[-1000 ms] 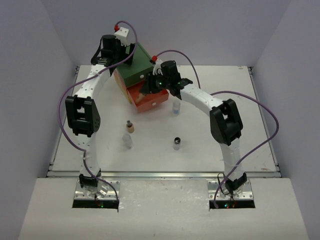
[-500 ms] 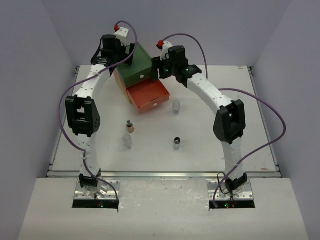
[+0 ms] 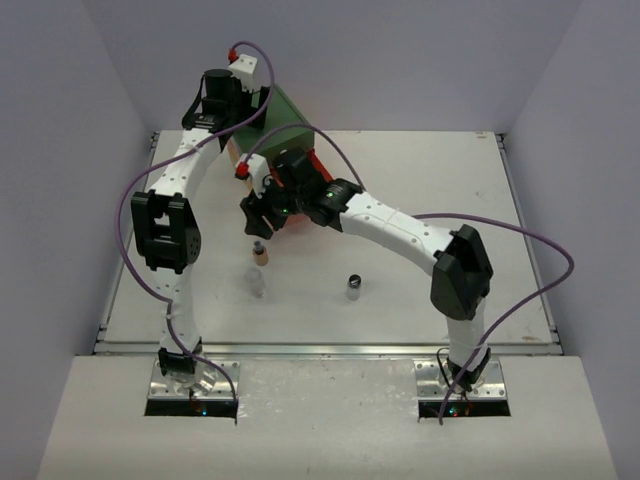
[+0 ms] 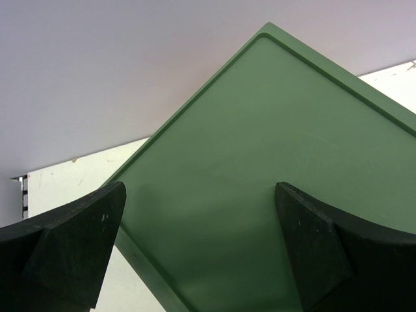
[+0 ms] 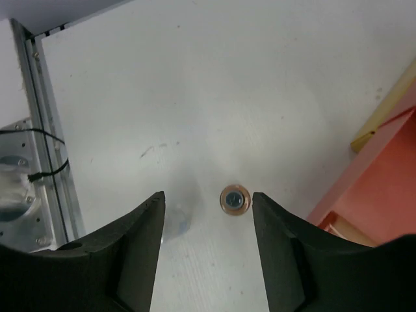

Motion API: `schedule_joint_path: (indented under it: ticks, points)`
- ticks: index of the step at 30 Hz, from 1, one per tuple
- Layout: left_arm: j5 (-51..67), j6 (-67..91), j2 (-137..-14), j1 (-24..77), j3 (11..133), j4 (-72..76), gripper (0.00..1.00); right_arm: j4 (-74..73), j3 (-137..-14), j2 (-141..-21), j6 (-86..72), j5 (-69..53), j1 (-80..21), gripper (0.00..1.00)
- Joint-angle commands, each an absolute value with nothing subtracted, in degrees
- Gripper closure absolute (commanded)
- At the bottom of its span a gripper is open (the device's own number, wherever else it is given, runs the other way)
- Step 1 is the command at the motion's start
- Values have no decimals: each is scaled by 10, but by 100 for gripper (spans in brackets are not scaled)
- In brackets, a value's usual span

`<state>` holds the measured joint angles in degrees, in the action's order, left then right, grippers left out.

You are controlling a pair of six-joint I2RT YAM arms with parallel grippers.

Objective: Organize the makeup

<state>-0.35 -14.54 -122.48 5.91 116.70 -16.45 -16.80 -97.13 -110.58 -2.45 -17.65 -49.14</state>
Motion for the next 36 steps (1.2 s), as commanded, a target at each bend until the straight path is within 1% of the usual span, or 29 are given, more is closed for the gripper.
schedule_joint_path:
  ticks: [1,4,7,11,15,20,26,30,34,35,36]
  points:
    - [-3,-149,-1250,58,1167,-221,0,-200,-1060,-1168,-41,-122,-504,43]
    - [-6,-152,-1246,58,1164,-221,0,-192,-1048,-1186,-71,-57,-520,42]
    - [-4,-154,-1245,58,1160,-221,0,-217,-1064,-1225,-84,-2,-520,41]
    - [-3,-154,-1246,58,1162,-221,0,-257,-1107,-1266,-90,8,-522,41]
    - [-4,-155,-1247,58,1161,-220,0,-245,-1110,-1278,-85,-14,-527,41]
    - [-5,-156,-1248,58,1160,-221,0,-261,-1119,-1302,-88,-12,-528,44]
    - [-8,-159,-1251,58,1160,-221,0,-259,-1101,-1296,-87,-37,-529,45]
    - [-7,-155,-1253,58,1159,-221,0,-247,-1091,-1290,-82,-34,-535,52]
    - [-6,-154,-1254,58,1160,-221,0,-246,-1097,-1303,-80,-30,-535,62]
    - [-7,-155,-1253,59,1160,-221,0,-245,-1099,-1306,-79,-30,-535,65]
    - [-9,-157,-1253,58,1160,-221,0,-244,-1101,-1308,-77,-29,-535,78]
